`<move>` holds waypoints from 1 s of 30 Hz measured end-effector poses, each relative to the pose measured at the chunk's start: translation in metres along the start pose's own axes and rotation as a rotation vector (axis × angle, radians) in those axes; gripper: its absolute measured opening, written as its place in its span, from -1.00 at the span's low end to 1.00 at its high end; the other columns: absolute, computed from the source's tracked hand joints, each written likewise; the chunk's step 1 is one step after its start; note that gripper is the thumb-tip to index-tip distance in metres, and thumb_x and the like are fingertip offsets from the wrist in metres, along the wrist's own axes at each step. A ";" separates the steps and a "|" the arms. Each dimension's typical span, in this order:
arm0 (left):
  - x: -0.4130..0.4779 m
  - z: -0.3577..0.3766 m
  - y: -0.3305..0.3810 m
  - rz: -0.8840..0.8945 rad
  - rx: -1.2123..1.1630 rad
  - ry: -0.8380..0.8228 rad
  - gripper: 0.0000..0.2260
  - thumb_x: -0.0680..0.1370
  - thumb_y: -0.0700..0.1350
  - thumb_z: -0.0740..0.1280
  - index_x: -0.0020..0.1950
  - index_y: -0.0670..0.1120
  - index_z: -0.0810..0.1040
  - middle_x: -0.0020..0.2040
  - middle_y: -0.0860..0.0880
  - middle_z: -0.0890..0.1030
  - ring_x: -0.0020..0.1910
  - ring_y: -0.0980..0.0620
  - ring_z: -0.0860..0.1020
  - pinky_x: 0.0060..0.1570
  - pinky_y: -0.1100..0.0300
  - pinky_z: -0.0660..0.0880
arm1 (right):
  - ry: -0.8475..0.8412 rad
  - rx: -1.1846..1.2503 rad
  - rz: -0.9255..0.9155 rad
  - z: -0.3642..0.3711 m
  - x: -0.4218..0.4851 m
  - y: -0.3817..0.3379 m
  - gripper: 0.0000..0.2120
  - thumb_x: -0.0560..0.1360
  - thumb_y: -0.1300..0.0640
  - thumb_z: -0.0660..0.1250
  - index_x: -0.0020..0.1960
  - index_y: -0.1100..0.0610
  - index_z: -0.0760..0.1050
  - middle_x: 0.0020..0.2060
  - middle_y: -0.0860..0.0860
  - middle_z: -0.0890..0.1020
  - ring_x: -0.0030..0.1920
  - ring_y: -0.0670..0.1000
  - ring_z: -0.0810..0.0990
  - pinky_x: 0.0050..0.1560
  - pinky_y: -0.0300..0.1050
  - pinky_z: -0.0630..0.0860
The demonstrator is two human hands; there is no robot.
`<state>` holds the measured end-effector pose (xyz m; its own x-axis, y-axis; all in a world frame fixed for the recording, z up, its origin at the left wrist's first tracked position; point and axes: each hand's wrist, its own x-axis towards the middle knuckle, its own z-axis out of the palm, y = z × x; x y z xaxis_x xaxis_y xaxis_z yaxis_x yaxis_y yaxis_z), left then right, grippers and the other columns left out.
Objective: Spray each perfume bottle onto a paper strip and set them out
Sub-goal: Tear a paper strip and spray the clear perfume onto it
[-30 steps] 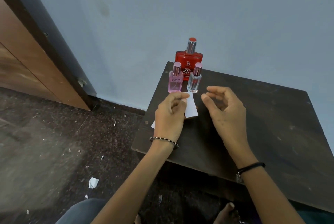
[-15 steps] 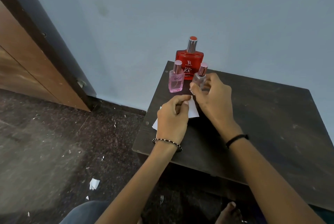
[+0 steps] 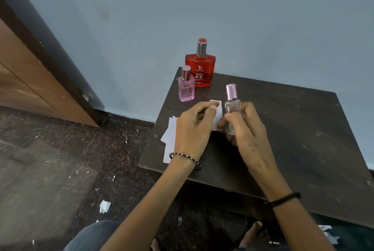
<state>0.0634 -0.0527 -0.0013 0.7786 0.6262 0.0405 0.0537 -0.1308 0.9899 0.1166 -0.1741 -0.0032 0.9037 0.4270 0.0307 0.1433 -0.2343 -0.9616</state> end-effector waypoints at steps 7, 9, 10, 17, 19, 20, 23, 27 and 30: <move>0.002 0.012 0.007 -0.052 -0.185 -0.041 -0.73 0.59 0.12 0.36 0.03 -0.04 0.73 -0.14 0.01 0.75 -0.08 0.08 0.71 -0.05 0.25 0.63 | -0.175 -0.015 -0.018 0.001 -0.001 0.000 -0.83 0.64 -0.10 0.25 0.07 -0.02 0.49 -0.15 -0.18 0.64 -0.22 -0.21 0.61 -0.23 -0.41 0.53; 0.004 0.015 0.007 -0.064 -0.206 -0.043 -0.76 0.58 0.09 0.38 0.06 -0.03 0.74 -0.10 0.04 0.75 -0.02 0.10 0.71 0.01 0.23 0.64 | -0.171 -0.029 -0.010 -0.001 0.000 -0.001 -0.77 0.61 -0.17 0.27 0.08 -0.02 0.50 -0.18 -0.16 0.64 -0.23 -0.22 0.61 -0.24 -0.39 0.52; 0.005 0.016 0.007 -0.075 -0.215 -0.039 -0.77 0.58 0.09 0.39 0.05 -0.02 0.74 -0.10 0.06 0.75 -0.02 0.12 0.71 0.00 0.23 0.64 | -0.169 -0.026 -0.006 -0.002 0.000 -0.001 -0.73 0.59 -0.21 0.27 0.08 -0.02 0.51 -0.20 -0.15 0.63 -0.24 -0.22 0.61 -0.25 -0.36 0.52; 0.013 0.019 0.010 -0.179 -0.363 0.064 -0.81 0.56 0.06 0.42 -0.11 0.00 0.77 -0.15 0.06 0.75 -0.04 0.05 0.70 0.11 0.05 0.61 | -0.163 0.085 0.026 -0.015 0.002 0.002 -0.80 0.56 -0.20 0.35 0.03 -0.10 0.57 -0.27 -0.10 0.65 -0.40 -0.16 0.56 -0.36 -0.29 0.48; 0.014 0.019 0.010 -0.219 -0.430 0.069 -0.81 0.56 0.04 0.42 -0.08 -0.02 0.77 -0.07 -0.01 0.77 0.00 0.00 0.72 0.09 0.06 0.62 | -0.179 0.226 0.066 -0.019 0.002 0.001 -0.86 0.56 -0.15 0.38 0.00 -0.10 0.58 -0.20 -0.04 0.71 -0.45 -0.06 0.54 -0.44 -0.23 0.46; 0.015 0.019 0.010 -0.232 -0.451 0.069 -0.79 0.56 0.04 0.42 -0.04 -0.05 0.77 -0.02 -0.04 0.77 0.05 -0.05 0.71 0.12 0.03 0.62 | -0.185 0.280 0.079 -0.021 0.004 0.000 -0.86 0.56 -0.13 0.38 0.02 -0.09 0.58 -0.15 -0.02 0.74 -0.47 -0.05 0.52 -0.46 -0.23 0.44; 0.016 0.017 0.008 -0.248 -0.476 0.071 -0.75 0.55 0.04 0.43 0.04 -0.12 0.76 0.04 -0.08 0.76 0.11 -0.10 0.70 0.18 -0.04 0.61 | -0.230 0.438 0.101 -0.026 0.007 -0.002 -0.77 0.55 -0.12 0.33 0.12 -0.06 0.60 -0.09 0.07 0.75 -0.53 -0.07 0.44 -0.55 -0.25 0.34; 0.018 0.014 0.006 -0.235 -0.493 0.068 -0.82 0.55 0.01 0.44 -0.02 -0.06 0.77 -0.01 0.00 0.77 0.04 0.01 0.73 0.06 0.13 0.66 | -0.311 0.665 0.134 -0.031 0.010 -0.001 -0.54 0.64 -0.14 0.14 0.31 0.12 0.58 -0.18 0.09 0.66 -0.51 -0.06 0.37 -0.52 -0.15 0.16; 0.019 0.013 0.004 -0.222 -0.487 0.067 -0.79 0.55 0.01 0.44 0.05 -0.10 0.76 0.00 -0.01 0.77 0.06 0.03 0.72 -0.01 0.23 0.65 | -0.332 0.727 0.130 -0.033 0.010 -0.001 -0.53 0.64 -0.13 0.17 0.32 0.19 0.56 -0.19 0.07 0.63 -0.48 -0.06 0.45 -0.57 -0.24 0.18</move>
<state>0.0862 -0.0515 0.0015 0.7391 0.6480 -0.1840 -0.0960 0.3717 0.9234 0.1389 -0.1985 0.0067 0.7120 0.6990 -0.0665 -0.3561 0.2778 -0.8922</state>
